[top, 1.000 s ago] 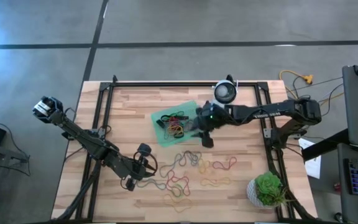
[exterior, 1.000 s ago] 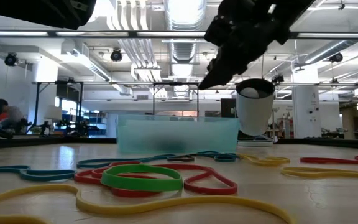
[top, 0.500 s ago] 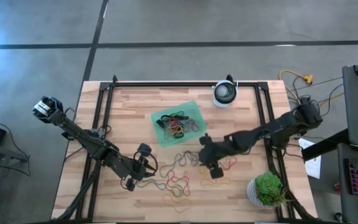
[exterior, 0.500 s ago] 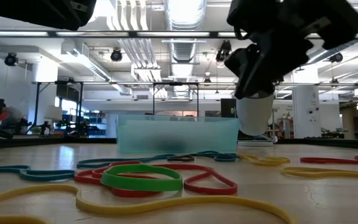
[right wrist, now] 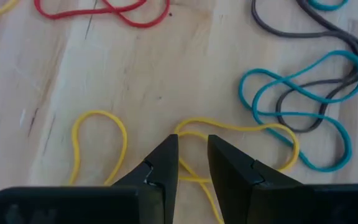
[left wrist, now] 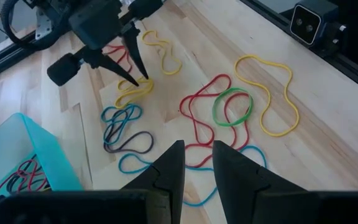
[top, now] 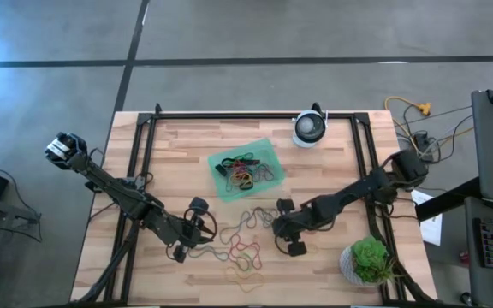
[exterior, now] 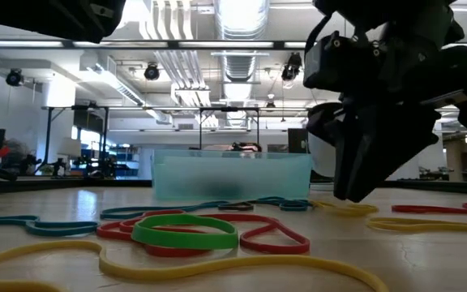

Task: Pick and place rubber bands into bin
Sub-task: Put the yellow rubber band into the green bin

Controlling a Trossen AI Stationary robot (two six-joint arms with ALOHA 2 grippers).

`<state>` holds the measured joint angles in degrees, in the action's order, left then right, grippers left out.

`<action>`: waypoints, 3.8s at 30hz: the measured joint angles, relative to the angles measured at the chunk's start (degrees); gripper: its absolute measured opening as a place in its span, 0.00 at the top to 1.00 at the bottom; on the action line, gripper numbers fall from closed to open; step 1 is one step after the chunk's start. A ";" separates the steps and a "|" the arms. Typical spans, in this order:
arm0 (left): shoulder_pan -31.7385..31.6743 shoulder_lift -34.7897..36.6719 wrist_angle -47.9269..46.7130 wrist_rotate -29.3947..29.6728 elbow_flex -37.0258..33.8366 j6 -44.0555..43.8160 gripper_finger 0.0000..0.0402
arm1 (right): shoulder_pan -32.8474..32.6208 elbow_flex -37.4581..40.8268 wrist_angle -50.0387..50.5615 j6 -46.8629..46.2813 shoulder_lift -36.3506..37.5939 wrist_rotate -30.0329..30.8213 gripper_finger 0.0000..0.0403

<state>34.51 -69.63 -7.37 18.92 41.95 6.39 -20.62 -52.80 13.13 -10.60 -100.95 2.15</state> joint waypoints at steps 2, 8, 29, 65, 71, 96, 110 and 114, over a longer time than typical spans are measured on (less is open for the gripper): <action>0.00 0.00 0.00 0.00 0.00 0.00 0.83 | 0.00 0.00 -0.03 -1.23 -0.19 0.00 0.80; 0.00 0.00 0.02 0.00 -0.02 0.00 0.83 | -0.15 0.00 -0.07 -3.16 -0.15 -0.31 0.80; 0.00 0.02 0.46 -0.01 -0.15 -0.01 0.83 | -1.49 -0.04 -4.00 -5.56 -3.63 -1.79 0.80; 0.01 0.02 0.45 0.00 -0.35 0.00 0.83 | -5.31 0.22 -6.35 5.03 -3.48 1.64 0.98; 0.01 0.02 0.45 -0.02 -0.35 -0.02 0.83 | -6.29 0.20 -5.33 6.76 1.57 5.11 0.98; -0.03 0.02 0.88 0.00 -0.37 0.02 0.83 | -3.94 0.02 -11.48 31.44 15.70 35.16 0.98; -0.03 0.02 0.87 0.00 -0.37 0.04 0.83 | 15.39 -0.02 -19.61 32.80 15.72 24.92 0.98; -0.03 0.02 0.87 0.00 -0.37 0.04 0.83 | 19.09 -0.02 -19.59 26.96 15.72 21.44 0.98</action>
<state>34.48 -69.60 -6.50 18.92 41.58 6.44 -1.53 -52.82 -6.46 16.36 -85.23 23.59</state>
